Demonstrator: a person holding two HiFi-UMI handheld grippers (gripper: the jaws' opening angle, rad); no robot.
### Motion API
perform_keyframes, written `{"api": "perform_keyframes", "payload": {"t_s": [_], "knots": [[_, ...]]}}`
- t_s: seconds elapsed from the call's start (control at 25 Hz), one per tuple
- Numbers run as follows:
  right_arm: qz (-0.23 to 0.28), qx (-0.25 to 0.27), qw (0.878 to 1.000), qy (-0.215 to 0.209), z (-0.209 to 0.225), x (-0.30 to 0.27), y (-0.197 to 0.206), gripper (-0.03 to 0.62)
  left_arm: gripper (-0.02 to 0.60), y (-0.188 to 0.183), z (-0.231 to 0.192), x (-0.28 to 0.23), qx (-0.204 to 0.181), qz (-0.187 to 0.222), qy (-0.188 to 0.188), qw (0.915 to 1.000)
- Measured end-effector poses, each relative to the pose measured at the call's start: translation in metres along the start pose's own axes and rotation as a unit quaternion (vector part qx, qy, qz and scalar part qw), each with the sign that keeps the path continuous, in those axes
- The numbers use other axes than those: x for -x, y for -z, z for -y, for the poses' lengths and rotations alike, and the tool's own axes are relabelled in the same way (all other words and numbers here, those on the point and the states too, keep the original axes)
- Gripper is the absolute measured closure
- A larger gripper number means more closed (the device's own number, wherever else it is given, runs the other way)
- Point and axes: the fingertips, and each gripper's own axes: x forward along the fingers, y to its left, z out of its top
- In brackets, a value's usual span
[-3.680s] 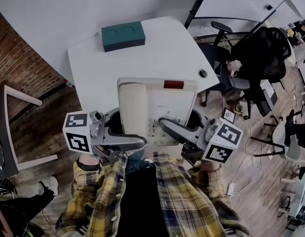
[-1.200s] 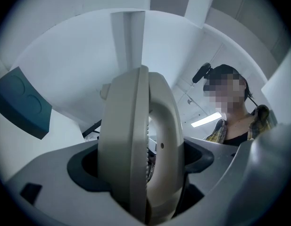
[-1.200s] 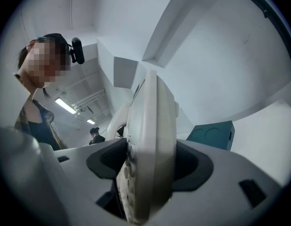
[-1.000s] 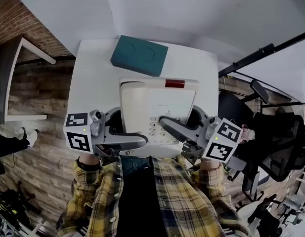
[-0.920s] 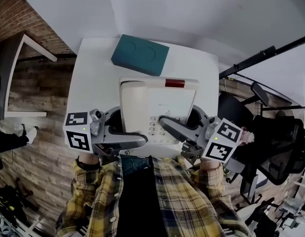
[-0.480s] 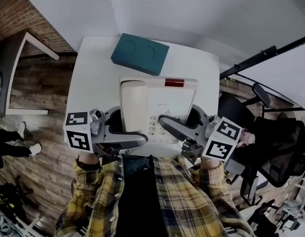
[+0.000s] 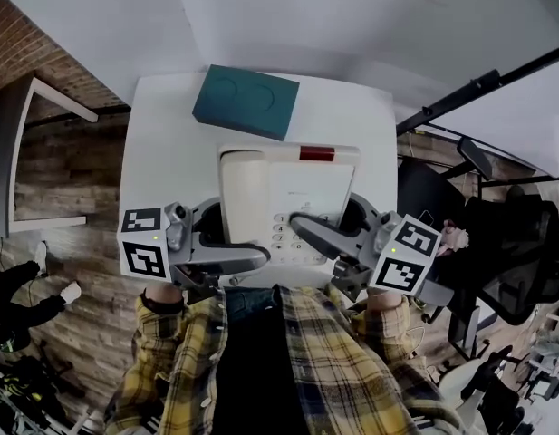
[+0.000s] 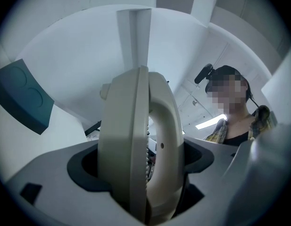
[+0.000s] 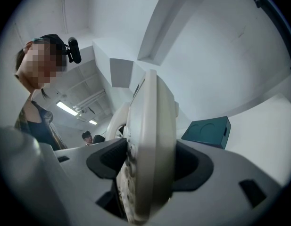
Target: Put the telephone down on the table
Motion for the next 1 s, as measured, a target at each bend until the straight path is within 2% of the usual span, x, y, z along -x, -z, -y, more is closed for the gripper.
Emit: {"api": "perform_keyframes", "payload": {"t_s": [0.6,1.0], "knots": [[-0.016,-0.016,1.000,0.018,0.015,-0.007,0.014,0.319,0.153,0.007,-0.018,0.006,0.006,-0.012,0.005,0.9999],[-0.035,-0.064,0.997,0.023,0.035,-0.016,0.044,0.318,0.153,0.026,-0.043,0.017,0.041,-0.019,-0.012,0.9989]]}}
